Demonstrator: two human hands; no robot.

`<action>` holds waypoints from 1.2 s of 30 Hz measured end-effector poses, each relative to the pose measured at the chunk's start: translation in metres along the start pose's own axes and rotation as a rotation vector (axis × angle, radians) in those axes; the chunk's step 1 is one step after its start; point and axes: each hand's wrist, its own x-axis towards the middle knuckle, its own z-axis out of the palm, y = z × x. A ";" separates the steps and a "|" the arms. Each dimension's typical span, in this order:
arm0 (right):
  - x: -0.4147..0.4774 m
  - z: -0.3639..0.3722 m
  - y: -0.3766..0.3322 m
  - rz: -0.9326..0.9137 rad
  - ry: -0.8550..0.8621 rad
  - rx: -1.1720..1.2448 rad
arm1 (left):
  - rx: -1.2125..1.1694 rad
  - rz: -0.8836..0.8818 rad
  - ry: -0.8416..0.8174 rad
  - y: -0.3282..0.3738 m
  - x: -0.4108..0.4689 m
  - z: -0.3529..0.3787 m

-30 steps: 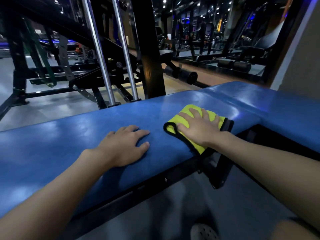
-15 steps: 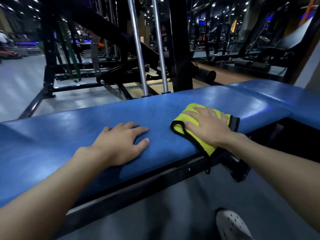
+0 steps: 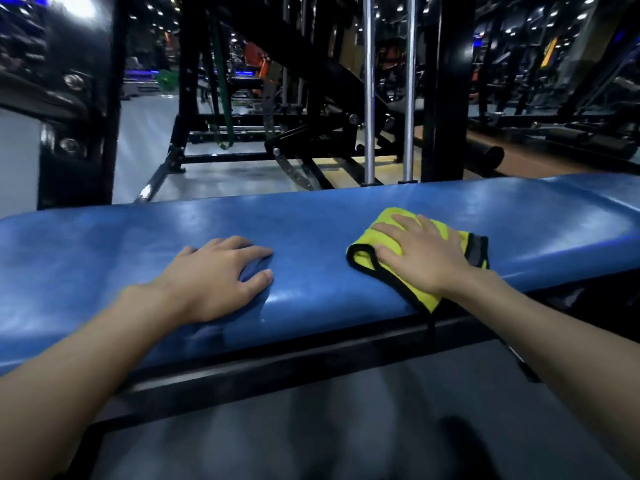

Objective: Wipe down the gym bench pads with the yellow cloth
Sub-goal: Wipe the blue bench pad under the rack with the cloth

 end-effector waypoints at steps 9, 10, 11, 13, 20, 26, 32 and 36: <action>-0.006 0.015 -0.149 -0.241 -0.034 0.005 | 0.007 -0.100 0.016 -0.065 -0.055 -0.009; -0.006 0.017 -0.168 -0.292 -0.047 0.013 | 0.002 -0.115 0.029 -0.075 -0.063 -0.011; -0.007 0.019 -0.181 -0.336 -0.060 0.027 | -0.002 -0.137 0.036 -0.086 -0.072 -0.011; -0.006 0.017 -0.185 -0.389 -0.071 0.070 | 0.002 -0.183 0.041 -0.109 -0.090 -0.013; -0.011 0.012 -0.208 -0.457 -0.123 0.045 | 0.047 -0.312 0.093 -0.166 -0.134 -0.010; -0.015 0.020 -0.301 -0.662 -0.148 0.056 | 0.024 -0.348 0.178 -0.208 -0.170 -0.016; -0.023 0.029 -0.392 -0.836 -0.151 0.060 | -0.109 -0.346 0.338 -0.247 -0.212 -0.011; -0.028 0.032 -0.434 -0.908 -0.147 0.082 | -0.256 -0.348 0.388 -0.267 -0.233 -0.003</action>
